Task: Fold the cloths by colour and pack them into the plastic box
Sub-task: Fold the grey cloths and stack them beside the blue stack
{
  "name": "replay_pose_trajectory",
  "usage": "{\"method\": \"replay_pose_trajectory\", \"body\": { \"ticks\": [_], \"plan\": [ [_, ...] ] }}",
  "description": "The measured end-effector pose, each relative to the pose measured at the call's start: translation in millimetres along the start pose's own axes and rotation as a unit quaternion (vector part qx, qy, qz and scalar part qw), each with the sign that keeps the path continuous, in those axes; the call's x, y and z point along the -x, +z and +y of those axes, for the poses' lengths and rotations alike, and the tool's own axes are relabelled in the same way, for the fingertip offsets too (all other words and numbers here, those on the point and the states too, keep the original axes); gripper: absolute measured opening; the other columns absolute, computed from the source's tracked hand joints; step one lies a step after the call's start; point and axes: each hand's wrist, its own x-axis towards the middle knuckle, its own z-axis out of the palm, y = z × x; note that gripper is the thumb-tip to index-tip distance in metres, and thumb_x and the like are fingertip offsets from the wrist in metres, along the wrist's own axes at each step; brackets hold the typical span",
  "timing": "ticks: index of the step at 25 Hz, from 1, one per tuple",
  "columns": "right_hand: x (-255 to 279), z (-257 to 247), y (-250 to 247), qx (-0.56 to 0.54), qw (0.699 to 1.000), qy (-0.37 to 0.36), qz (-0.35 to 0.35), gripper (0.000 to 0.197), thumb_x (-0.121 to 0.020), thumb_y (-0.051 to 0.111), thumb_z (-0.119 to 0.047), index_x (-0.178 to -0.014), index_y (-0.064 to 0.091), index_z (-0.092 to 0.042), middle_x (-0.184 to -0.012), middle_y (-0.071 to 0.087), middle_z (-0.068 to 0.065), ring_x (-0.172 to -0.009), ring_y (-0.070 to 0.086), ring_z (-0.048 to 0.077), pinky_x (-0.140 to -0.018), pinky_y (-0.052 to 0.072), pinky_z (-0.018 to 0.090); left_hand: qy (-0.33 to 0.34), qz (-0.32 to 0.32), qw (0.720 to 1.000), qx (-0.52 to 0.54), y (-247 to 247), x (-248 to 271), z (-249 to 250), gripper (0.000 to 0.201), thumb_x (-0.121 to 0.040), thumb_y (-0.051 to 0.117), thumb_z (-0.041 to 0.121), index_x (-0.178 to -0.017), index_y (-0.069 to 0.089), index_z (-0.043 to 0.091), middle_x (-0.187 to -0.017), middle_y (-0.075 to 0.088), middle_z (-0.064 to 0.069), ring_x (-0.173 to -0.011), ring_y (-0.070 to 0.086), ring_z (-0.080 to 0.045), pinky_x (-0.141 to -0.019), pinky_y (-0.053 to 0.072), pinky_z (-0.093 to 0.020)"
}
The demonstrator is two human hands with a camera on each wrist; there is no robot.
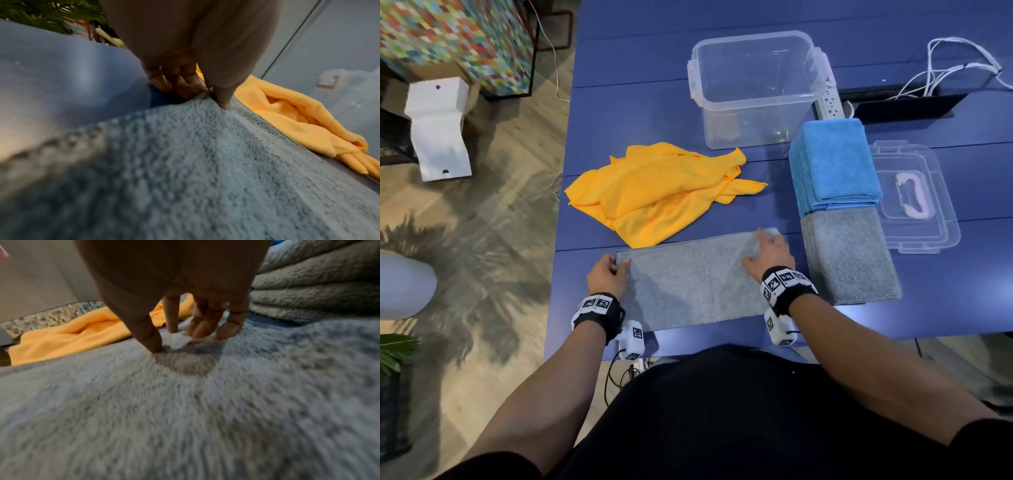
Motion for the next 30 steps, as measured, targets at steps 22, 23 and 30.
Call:
{"method": "replay_pose_trajectory", "body": {
  "ticks": [22,23,30],
  "plan": [
    [59,-86,16,-0.364,0.888,-0.014,-0.280,0.011,-0.080,0.042,-0.026,-0.075,0.048,-0.019,-0.071,0.047,0.000,-0.068,0.043,0.019,-0.069,0.035,0.032,-0.060,-0.375,0.900,0.215,15,71,76,0.024,-0.104,0.043,0.020,-0.128,0.044,0.019,-0.103,0.069,-0.017,-0.065,0.070,-0.023,-0.054,0.056,-0.029],
    [57,-82,19,-0.356,0.894,-0.014,-0.273,0.013,-0.080,0.048,-0.030,-0.079,0.051,-0.017,-0.077,0.050,0.001,-0.074,0.046,0.020,-0.074,0.035,0.032,-0.034,-0.347,0.919,0.182,16,64,74,0.024,-0.103,0.041,0.017,-0.126,0.049,0.017,-0.101,0.070,-0.013,-0.067,0.069,-0.018,-0.058,0.056,-0.028],
    [56,-74,27,-0.187,0.961,-0.028,-0.200,0.044,-0.087,0.060,-0.023,-0.127,0.043,-0.016,-0.118,0.060,0.011,-0.099,0.060,0.031,-0.090,0.051,0.040,0.227,-0.220,0.921,-0.229,33,-15,67,0.046,-0.096,0.054,0.036,-0.139,0.049,0.021,-0.124,0.045,-0.011,-0.109,0.050,-0.029,-0.092,0.047,-0.042]
  ]
}}
